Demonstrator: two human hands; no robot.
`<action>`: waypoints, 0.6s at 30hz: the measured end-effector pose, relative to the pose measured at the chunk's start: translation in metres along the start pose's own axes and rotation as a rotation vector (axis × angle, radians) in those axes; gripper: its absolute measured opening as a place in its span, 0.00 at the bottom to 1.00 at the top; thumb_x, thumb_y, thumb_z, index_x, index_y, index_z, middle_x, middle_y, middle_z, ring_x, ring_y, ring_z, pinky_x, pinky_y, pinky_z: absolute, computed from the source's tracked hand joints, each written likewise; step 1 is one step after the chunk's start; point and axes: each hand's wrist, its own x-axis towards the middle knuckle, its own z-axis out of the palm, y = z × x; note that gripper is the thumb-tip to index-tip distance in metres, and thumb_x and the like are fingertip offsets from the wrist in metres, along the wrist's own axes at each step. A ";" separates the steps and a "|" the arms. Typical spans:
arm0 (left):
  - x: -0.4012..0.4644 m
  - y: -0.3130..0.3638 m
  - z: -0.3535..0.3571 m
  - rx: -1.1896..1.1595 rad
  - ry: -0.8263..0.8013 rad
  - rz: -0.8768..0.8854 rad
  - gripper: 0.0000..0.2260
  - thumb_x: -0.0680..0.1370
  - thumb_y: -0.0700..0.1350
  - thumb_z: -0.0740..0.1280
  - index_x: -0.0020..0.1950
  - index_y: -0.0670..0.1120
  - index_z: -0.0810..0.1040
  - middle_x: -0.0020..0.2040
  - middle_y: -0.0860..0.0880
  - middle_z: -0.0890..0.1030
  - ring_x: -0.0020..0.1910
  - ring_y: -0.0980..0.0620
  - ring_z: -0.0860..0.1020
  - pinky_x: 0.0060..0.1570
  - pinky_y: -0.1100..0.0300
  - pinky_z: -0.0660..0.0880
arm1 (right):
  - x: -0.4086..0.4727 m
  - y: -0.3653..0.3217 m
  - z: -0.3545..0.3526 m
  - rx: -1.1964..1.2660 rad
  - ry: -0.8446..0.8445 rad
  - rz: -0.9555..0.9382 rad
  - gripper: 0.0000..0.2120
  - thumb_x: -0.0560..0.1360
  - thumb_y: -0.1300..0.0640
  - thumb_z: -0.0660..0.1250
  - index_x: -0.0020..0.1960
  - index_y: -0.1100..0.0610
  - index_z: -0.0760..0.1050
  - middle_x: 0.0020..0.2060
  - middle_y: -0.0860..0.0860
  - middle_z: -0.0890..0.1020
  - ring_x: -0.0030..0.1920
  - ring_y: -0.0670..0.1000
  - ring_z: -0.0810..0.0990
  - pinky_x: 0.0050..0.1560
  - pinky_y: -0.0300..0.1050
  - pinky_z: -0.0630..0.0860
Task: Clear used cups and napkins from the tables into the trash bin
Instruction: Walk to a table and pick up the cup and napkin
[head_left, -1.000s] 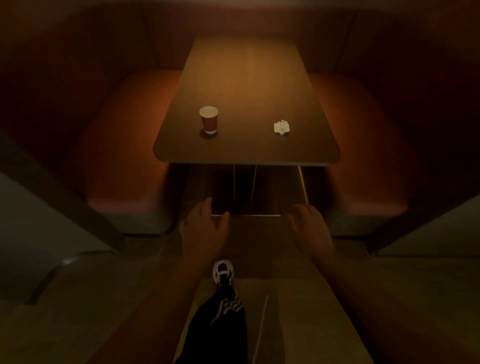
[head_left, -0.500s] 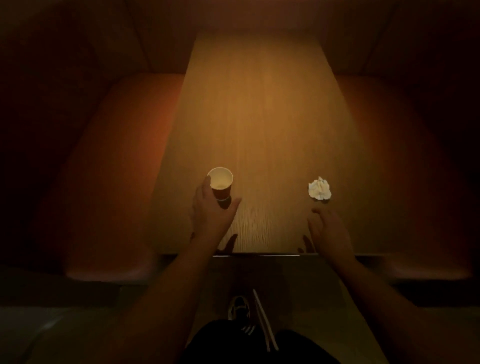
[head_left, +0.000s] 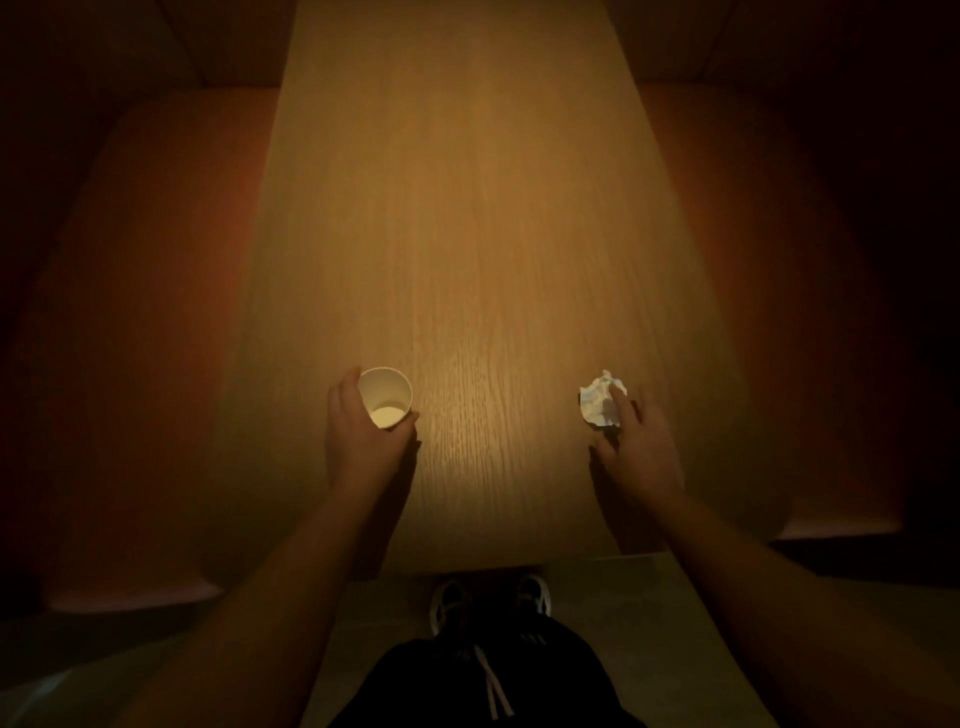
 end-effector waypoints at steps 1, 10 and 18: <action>0.000 0.005 0.002 0.005 -0.006 0.024 0.38 0.67 0.53 0.76 0.72 0.51 0.61 0.67 0.50 0.67 0.62 0.50 0.70 0.53 0.54 0.70 | 0.008 0.000 0.002 -0.012 -0.026 -0.013 0.36 0.74 0.50 0.68 0.76 0.48 0.54 0.73 0.59 0.59 0.69 0.58 0.64 0.65 0.54 0.67; -0.022 0.054 0.032 0.017 -0.124 0.178 0.39 0.67 0.55 0.76 0.72 0.54 0.60 0.67 0.54 0.66 0.60 0.57 0.67 0.53 0.57 0.70 | 0.035 0.003 0.014 -0.160 -0.002 -0.107 0.19 0.79 0.48 0.58 0.69 0.48 0.67 0.68 0.54 0.69 0.66 0.55 0.66 0.61 0.52 0.65; -0.032 0.100 0.063 0.077 -0.240 0.333 0.38 0.68 0.55 0.75 0.72 0.53 0.59 0.67 0.53 0.67 0.62 0.52 0.70 0.55 0.53 0.73 | 0.022 0.024 -0.013 0.209 0.016 0.027 0.15 0.79 0.54 0.58 0.65 0.51 0.71 0.59 0.53 0.75 0.50 0.52 0.76 0.45 0.45 0.75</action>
